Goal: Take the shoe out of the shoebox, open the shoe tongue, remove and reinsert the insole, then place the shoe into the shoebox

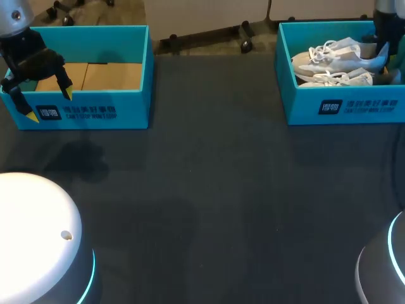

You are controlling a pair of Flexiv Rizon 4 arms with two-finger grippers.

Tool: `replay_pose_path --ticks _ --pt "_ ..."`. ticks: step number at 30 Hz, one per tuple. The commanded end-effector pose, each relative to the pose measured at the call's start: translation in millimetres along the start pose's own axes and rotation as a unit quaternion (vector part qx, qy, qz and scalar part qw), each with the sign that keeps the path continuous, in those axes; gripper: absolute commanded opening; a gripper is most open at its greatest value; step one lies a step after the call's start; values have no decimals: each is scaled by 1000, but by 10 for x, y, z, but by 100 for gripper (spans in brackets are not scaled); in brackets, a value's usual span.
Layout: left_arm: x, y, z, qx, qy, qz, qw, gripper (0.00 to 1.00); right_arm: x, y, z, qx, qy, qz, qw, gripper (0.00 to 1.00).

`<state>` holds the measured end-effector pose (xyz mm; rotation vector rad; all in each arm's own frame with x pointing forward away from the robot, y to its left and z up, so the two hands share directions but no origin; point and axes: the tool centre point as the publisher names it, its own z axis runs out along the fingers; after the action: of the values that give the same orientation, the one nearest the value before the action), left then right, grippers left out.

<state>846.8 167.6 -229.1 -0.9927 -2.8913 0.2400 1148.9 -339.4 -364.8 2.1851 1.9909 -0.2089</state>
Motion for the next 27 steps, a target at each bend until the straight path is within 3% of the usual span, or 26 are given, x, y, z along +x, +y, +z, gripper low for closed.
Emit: replay_pose_path --ticks 1,3,7,12,21,22,23,24,26,27 --pt "-2 4 -5 0 1 0 1000 100 -25 84 54 4 19 -7 1000 0" --pt "-2 4 -5 0 1 0 1000 100 -8 97 66 5 17 -9 1000 0" --pt "-2 4 -5 0 1 0 1000 100 10 111 54 7 18 -11 1000 34" --pt "-2 4 -5 0 1 0 1000 100 23 113 10 6 16 -11 1000 35" --pt "-2 4 -5 0 1 0 1000 100 74 92 -155 1 15 -10 1000 51" --pt "-2 4 -5 0 1 0 1000 100 83 86 -189 1 14 -8 1000 66" --pt "-2 4 -5 0 1 0 1000 100 88 82 -207 2 14 -7 1000 73" --pt "-2 4 -5 0 1 0 1000 100 94 74 -238 2 14 -7 1000 89" --pt "-2 4 -5 0 1 0 1000 100 112 54 -318 2 15 -7 1000 100" --pt "-2 4 -5 0 1 0 1000 100 121 40 -366 2 15 -8 1000 100"
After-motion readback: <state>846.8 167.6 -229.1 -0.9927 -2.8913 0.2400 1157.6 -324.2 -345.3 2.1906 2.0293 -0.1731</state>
